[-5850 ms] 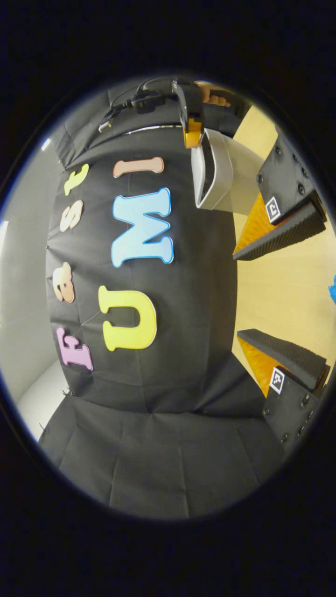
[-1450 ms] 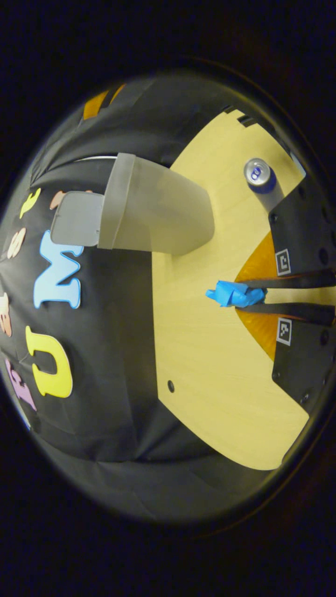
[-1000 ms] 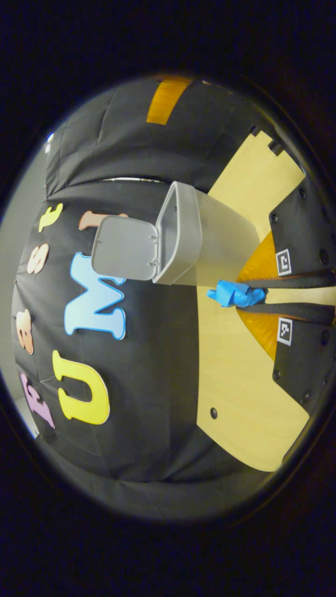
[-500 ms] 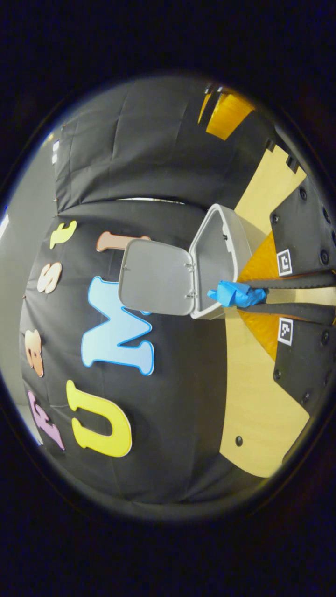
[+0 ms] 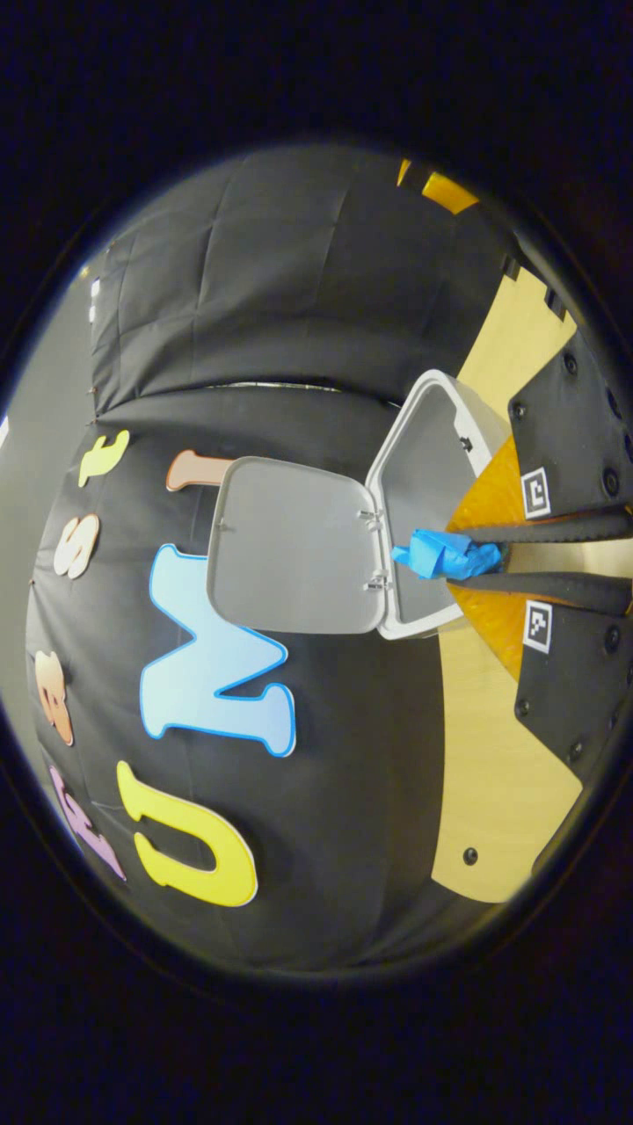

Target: Press the lid of the desktop garbage bin to open it, pick up the crumpled paper on the desktop and throw it into the bin, then pick up the pop can on the desktop and drop it into the bin, and finally close the garbage bin lid.

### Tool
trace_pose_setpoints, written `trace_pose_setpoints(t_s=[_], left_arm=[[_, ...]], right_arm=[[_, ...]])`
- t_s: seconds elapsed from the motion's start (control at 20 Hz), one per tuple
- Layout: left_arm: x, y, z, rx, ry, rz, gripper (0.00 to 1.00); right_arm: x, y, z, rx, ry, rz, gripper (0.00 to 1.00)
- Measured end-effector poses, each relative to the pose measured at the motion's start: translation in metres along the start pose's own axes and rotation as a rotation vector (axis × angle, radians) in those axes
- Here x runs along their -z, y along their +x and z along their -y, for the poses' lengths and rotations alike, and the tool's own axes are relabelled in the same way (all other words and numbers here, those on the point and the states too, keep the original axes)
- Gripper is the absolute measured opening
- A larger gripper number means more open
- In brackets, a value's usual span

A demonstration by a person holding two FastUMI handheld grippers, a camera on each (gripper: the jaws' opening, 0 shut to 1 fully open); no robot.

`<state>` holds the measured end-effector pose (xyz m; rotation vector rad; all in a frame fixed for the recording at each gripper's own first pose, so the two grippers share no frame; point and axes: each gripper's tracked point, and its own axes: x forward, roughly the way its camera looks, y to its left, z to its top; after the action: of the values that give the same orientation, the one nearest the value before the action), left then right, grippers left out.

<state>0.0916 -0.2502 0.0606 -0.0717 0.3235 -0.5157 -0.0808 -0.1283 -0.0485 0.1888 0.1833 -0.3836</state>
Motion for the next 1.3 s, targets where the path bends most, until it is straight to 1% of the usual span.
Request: trace_pose_setpoints(t_s=[0.15, 0.25, 0.3, 0.4, 0.45, 0.5, 0.6, 0.75, 0.8, 0.85, 0.95, 1.0, 1.05, 1.15, 1.3], left_arm=[[-0.001, 0.012, 0.007, 0.026, 0.013, 0.001, 0.26], [0.000, 0.015, 0.009, 0.033, 0.016, -0.003, 0.26], [0.000, 0.017, 0.011, 0.040, 0.012, -0.004, 0.34], [0.001, 0.018, 0.013, 0.051, 0.007, -0.010, 0.34], [0.002, 0.020, 0.011, 0.045, 0.004, -0.011, 0.38], [0.002, 0.021, 0.012, 0.055, 0.007, -0.008, 0.42], [0.000, 0.021, 0.014, 0.062, 0.012, -0.008, 0.55], [0.000, 0.021, 0.015, 0.068, 0.007, -0.002, 0.60], [-0.001, 0.020, 0.014, 0.065, 0.001, 0.002, 0.67], [-0.001, 0.018, 0.015, 0.074, -0.004, 0.005, 0.67], [-0.002, 0.014, 0.016, 0.073, -0.011, 0.010, 0.77], [-0.002, 0.013, 0.014, 0.067, -0.014, 0.012, 0.81], [-0.003, 0.010, 0.014, 0.070, -0.020, 0.015, 0.82], [-0.005, 0.003, 0.010, 0.052, -0.025, 0.024, 0.94], [-0.007, -0.010, 0.002, 0.029, -0.044, 0.040, 0.95]], right_arm=[[0.005, -0.004, 0.007, 0.033, -0.006, -0.018, 0.84], [0.006, -0.005, 0.007, 0.038, -0.007, -0.025, 0.84], [0.005, -0.005, 0.007, 0.039, -0.006, -0.023, 0.84], [0.004, -0.006, 0.006, 0.041, -0.012, -0.017, 0.84], [0.003, -0.006, 0.005, 0.041, -0.012, -0.016, 0.84], [0.004, -0.007, 0.005, 0.040, -0.011, -0.016, 0.84], [0.006, -0.008, 0.005, 0.043, -0.013, -0.016, 0.84], [0.005, -0.010, 0.005, 0.048, -0.010, -0.016, 0.84], [0.004, -0.010, 0.005, 0.050, -0.010, -0.014, 0.85], [0.004, -0.010, 0.006, 0.051, -0.011, -0.012, 0.85], [0.005, -0.011, 0.006, 0.050, -0.012, -0.011, 0.84], [0.006, -0.009, 0.005, 0.046, -0.010, -0.011, 0.84], [0.006, -0.009, 0.003, 0.042, -0.010, -0.012, 0.85], [0.005, -0.009, -0.001, 0.030, -0.011, -0.006, 0.85], [0.003, -0.010, -0.013, -0.024, -0.021, 0.013, 0.86]])
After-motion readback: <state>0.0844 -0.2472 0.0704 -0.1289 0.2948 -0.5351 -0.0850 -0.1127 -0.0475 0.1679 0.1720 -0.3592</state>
